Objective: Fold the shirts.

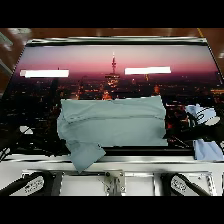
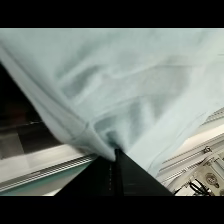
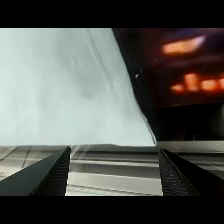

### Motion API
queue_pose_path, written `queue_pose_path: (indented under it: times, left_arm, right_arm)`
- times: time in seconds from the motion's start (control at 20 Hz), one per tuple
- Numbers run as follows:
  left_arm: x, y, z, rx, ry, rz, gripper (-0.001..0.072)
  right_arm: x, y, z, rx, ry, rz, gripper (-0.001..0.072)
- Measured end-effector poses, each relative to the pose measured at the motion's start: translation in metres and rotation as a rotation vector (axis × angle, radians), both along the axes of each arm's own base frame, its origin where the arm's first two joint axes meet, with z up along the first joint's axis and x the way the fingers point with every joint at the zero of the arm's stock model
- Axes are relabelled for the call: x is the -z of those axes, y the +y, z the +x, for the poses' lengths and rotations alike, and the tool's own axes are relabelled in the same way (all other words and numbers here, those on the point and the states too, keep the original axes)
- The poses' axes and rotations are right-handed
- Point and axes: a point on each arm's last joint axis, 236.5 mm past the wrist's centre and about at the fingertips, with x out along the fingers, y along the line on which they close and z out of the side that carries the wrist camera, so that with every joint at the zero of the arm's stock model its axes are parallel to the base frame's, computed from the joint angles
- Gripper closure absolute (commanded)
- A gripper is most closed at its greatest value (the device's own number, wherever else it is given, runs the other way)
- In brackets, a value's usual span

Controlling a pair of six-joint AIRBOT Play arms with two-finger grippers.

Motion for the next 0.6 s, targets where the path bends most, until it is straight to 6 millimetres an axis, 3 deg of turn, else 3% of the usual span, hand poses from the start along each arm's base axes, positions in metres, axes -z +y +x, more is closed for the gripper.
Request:
queue_pose_path:
  times: [0.05,0.2,0.4,0.45,0.5,0.55,0.6]
  left_arm:
    - [0.000,0.000,0.000,0.000,0.001,0.000,0.0674]
    - [0.000,0.000,0.000,0.000,0.001,0.000,0.0674]
    - [0.002,0.001,0.003,-0.010,-0.007,0.009,0.0674]
    - [0.003,0.002,0.004,-0.014,-0.012,0.014,0.0674]
    - [0.004,0.003,0.006,-0.019,-0.017,0.019,0.0674]
    - [0.004,0.003,0.007,-0.022,-0.021,0.023,0.0674]
    - [0.005,0.004,0.008,-0.025,-0.026,0.027,0.0674]
  right_arm:
    - [0.003,0.000,0.000,0.004,0.008,0.003,0.0043]
    - [0.013,0.005,-0.001,0.025,0.043,0.037,0.0167]
    - [0.020,0.015,0.002,0.047,0.061,0.094,0.0167]
    - [0.020,0.018,0.002,0.043,0.064,0.104,0.0194]
    - [0.021,0.021,0.002,0.032,0.065,0.108,0.0271]
    - [0.023,0.024,0.001,0.019,0.066,0.105,0.0276]
    - [0.025,0.027,0.001,0.002,0.065,0.102,0.0397]
